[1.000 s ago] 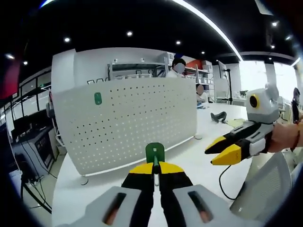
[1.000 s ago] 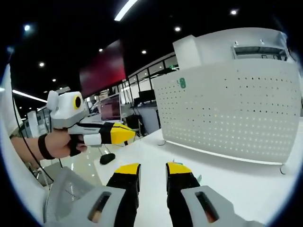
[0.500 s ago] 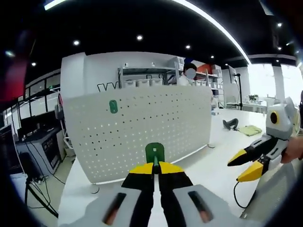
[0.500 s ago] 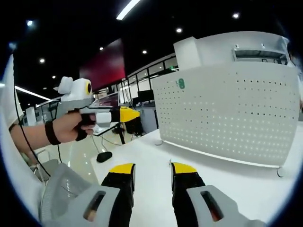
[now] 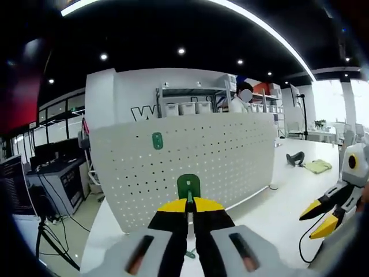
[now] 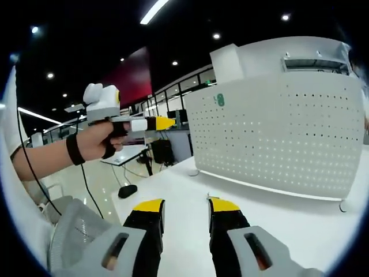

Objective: Insert the hook assembly into the mounting plate slot until the hook locks in place.

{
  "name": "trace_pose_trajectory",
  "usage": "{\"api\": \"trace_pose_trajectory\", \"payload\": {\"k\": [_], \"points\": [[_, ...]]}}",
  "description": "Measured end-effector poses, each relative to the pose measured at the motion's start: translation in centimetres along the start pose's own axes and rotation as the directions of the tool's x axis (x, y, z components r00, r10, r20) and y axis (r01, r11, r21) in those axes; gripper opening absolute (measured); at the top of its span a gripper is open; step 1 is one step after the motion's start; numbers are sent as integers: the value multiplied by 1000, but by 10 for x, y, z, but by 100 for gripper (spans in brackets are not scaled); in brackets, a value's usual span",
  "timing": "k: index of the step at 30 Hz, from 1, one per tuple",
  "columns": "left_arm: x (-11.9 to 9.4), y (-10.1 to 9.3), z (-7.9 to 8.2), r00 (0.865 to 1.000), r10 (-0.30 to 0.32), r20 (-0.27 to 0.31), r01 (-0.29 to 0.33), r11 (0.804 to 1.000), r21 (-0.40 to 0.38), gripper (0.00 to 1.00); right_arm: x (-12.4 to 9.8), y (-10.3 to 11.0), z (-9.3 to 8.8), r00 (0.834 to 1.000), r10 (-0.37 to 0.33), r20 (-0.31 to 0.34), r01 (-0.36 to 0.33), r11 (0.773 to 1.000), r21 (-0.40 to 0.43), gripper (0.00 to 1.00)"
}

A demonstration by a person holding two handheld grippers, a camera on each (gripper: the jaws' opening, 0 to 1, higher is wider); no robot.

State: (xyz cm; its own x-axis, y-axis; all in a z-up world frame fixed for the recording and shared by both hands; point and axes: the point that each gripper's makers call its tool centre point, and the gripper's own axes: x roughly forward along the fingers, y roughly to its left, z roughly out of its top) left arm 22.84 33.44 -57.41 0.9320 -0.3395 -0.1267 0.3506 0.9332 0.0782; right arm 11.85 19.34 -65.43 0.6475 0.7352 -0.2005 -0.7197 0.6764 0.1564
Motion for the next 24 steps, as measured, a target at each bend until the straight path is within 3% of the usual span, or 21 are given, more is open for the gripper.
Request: {"api": "trace_pose_trajectory", "payload": {"k": [24], "points": [[32, 48, 29, 994, 105, 26, -105, 994, 4, 2, -3, -5, 0, 999, -28, 19, 28, 999, 25, 31]]}}
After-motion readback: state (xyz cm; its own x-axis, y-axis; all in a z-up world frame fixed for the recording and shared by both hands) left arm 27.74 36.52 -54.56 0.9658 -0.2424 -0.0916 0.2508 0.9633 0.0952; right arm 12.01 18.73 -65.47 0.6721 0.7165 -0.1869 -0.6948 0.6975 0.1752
